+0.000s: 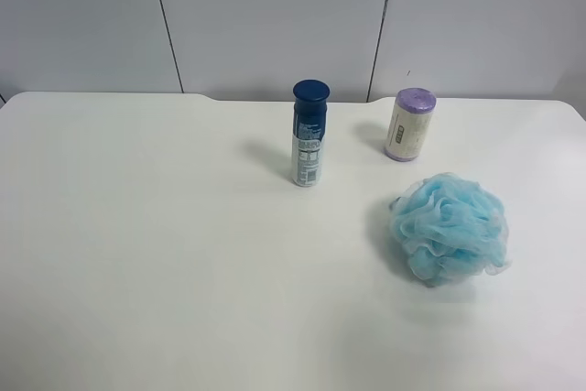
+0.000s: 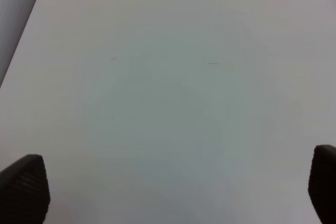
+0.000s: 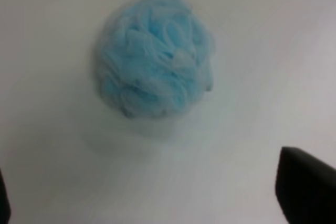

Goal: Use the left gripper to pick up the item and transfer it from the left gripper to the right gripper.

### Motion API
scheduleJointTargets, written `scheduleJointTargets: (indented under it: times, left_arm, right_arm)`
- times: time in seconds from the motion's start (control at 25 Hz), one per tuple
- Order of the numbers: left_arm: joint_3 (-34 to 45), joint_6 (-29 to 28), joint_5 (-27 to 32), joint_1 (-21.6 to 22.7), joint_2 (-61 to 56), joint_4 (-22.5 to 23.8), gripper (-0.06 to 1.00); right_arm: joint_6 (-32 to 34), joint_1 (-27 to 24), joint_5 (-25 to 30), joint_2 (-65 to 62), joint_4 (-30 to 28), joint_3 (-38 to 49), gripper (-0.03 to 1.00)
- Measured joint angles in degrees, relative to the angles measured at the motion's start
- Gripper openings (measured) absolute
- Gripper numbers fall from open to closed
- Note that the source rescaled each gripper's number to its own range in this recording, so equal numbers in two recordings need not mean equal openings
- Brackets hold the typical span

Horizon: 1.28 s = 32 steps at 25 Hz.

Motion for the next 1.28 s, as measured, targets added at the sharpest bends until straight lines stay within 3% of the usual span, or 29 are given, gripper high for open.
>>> scheduleJointTargets:
  times: [0.24, 0.6, 1.28]
  left_arm:
    - [0.0, 0.0, 0.0, 0.0, 0.0, 0.0, 1.0]
    - [0.0, 0.0, 0.0, 0.0, 0.0, 0.0, 1.0]
    - [0.0, 0.0, 0.0, 2.1, 0.0, 0.0, 1.0]
  right_arm:
    - [1.5, 0.0, -2.2, -7.7, -2.6, 3.2, 1.0]
    - [2.2, 0.0, -8.0, -8.3, -5.2, 5.8, 1.0]
    - [2.7, -2.9, -8.3, -8.3, -5.5, 5.8, 1.0]
